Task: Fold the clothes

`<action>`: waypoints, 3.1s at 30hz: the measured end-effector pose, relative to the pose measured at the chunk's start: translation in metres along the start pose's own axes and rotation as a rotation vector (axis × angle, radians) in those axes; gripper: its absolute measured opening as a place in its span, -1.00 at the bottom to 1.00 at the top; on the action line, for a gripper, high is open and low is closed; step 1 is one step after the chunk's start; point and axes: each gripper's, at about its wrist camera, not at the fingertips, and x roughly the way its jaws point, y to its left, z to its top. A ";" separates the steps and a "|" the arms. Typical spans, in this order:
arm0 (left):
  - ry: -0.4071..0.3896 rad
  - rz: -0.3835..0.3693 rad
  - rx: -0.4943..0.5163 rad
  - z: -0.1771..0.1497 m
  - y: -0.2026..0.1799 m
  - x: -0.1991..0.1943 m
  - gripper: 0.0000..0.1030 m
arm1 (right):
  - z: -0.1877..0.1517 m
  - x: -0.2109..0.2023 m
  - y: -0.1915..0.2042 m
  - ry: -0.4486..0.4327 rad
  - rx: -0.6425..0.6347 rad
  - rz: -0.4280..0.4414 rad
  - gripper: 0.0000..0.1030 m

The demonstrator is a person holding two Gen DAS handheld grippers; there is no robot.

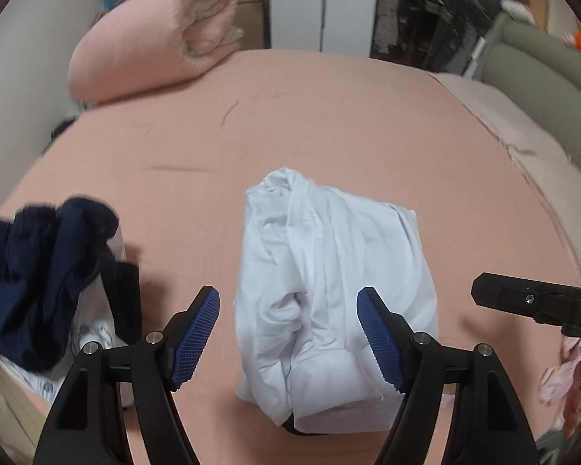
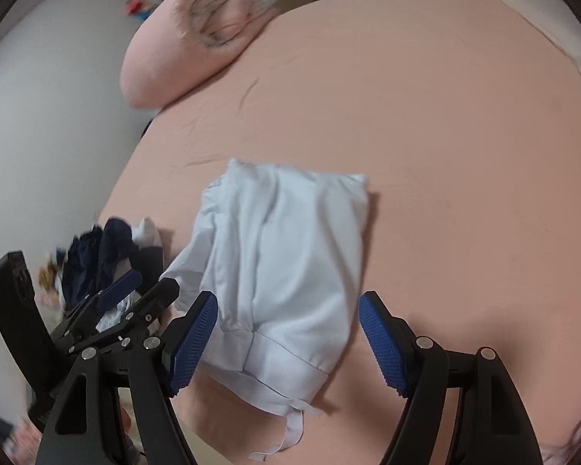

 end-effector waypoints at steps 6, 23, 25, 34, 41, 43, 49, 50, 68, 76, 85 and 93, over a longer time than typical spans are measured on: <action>-0.001 0.025 0.077 -0.017 0.007 -0.053 0.40 | -0.019 0.004 -0.017 -0.023 0.035 -0.034 0.46; 0.077 -0.080 0.027 -0.022 0.091 -0.026 0.41 | -0.035 0.028 -0.013 -0.095 0.074 -0.013 -0.47; 0.065 -0.102 0.037 -0.022 0.085 -0.032 0.50 | -0.036 0.031 -0.006 -0.095 0.048 -0.021 -0.48; 0.002 -0.109 0.126 -0.015 0.051 -0.043 0.67 | -0.038 0.050 0.012 -0.053 -0.054 -0.096 -0.48; 0.105 0.066 0.148 -0.035 0.035 -0.002 0.67 | -0.040 0.059 -0.008 -0.026 0.042 -0.071 -0.48; 0.101 0.085 0.136 -0.037 0.044 0.000 0.67 | -0.042 0.061 -0.016 -0.022 0.075 -0.077 -0.48; 0.123 0.031 0.007 -0.039 0.084 -0.003 0.67 | -0.047 0.070 -0.030 -0.008 0.117 -0.079 -0.48; 0.124 0.036 -0.004 -0.039 0.089 -0.002 0.67 | -0.048 0.071 -0.031 -0.010 0.116 -0.079 -0.48; -0.022 0.076 0.107 0.008 0.070 -0.047 0.71 | -0.050 0.068 -0.022 -0.005 0.058 -0.112 -0.51; 0.039 -0.054 0.109 0.051 0.046 0.001 0.71 | -0.016 0.038 -0.013 -0.085 -0.011 -0.077 -0.48; 0.172 -0.060 0.180 0.070 0.020 0.041 0.72 | 0.021 0.053 -0.033 -0.094 0.081 0.004 -0.38; 0.277 -0.107 0.081 0.082 0.039 0.074 0.71 | 0.046 0.085 -0.042 -0.027 0.135 0.010 -0.38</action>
